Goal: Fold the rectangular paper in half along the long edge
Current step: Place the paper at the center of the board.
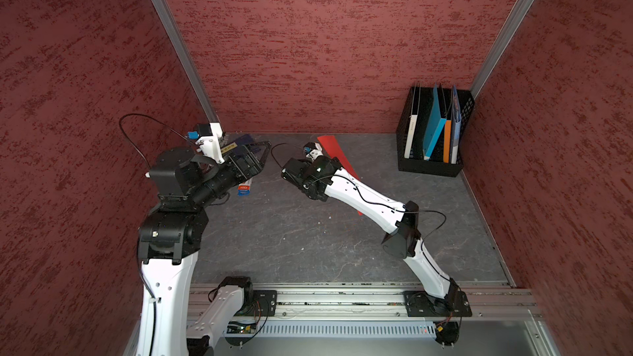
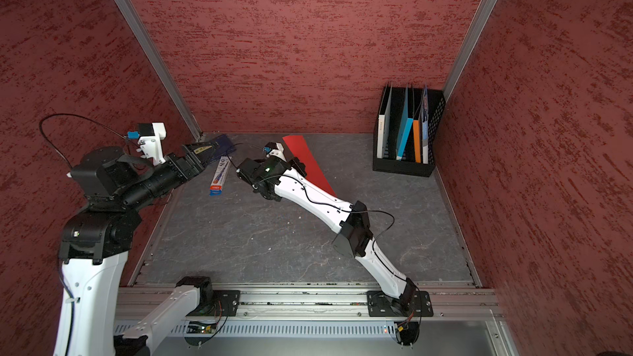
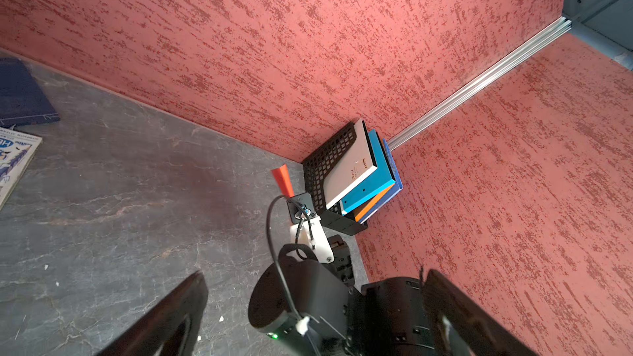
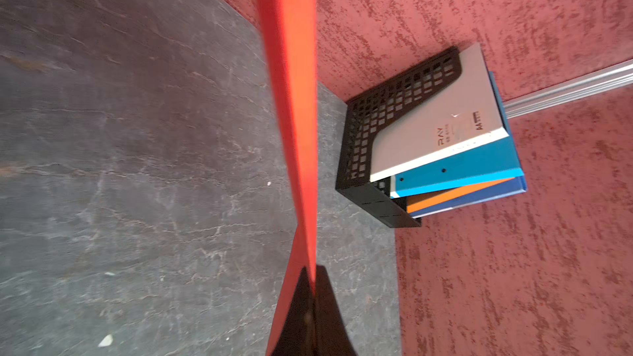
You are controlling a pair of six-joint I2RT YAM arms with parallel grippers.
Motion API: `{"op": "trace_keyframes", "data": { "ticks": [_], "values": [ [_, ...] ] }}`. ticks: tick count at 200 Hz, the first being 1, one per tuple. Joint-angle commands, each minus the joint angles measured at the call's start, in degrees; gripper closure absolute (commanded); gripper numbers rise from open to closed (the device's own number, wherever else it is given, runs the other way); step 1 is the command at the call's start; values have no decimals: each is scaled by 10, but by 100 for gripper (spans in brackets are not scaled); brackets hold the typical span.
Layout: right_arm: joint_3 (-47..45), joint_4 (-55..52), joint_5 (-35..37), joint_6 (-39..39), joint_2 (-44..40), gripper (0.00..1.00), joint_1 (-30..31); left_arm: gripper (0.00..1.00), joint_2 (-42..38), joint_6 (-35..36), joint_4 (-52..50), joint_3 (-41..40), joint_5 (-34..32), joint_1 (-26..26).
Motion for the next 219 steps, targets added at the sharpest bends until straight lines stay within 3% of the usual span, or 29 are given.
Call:
{"op": "trace_keyframes", "data": {
  "ticks": [1, 51, 116, 134, 184, 192, 197, 206, 219],
  "values": [
    [-34, -116, 44, 46, 51, 100, 6, 0, -16, 8, -24, 3, 8, 5],
    [-76, -30, -16, 18, 124, 100, 29, 0, -24, 8, -22, -15, 16, 7],
    [-150, 80, -156, -8, 107, 100, 38, 0, -17, -3, -9, -18, 30, 15],
    [-159, 104, -211, -20, 99, 93, 42, 0, -15, -3, -9, -16, 30, 18],
    [-165, 144, -324, -46, 84, 60, 45, 0, -5, 2, -43, -6, 10, 31],
    [-168, 152, -340, -49, 71, 50, 46, 0, 0, 6, -51, -2, 9, 34],
    [-171, 159, -348, -51, 61, 28, 47, 0, 4, 7, -56, 0, 10, 36],
    [-173, 166, -363, -54, 42, 3, 48, 0, 6, 10, -62, 1, 8, 40],
    [-186, 186, -384, -58, 0, 1, 49, 0, 7, 20, -63, -7, 6, 45]
  ]
}}
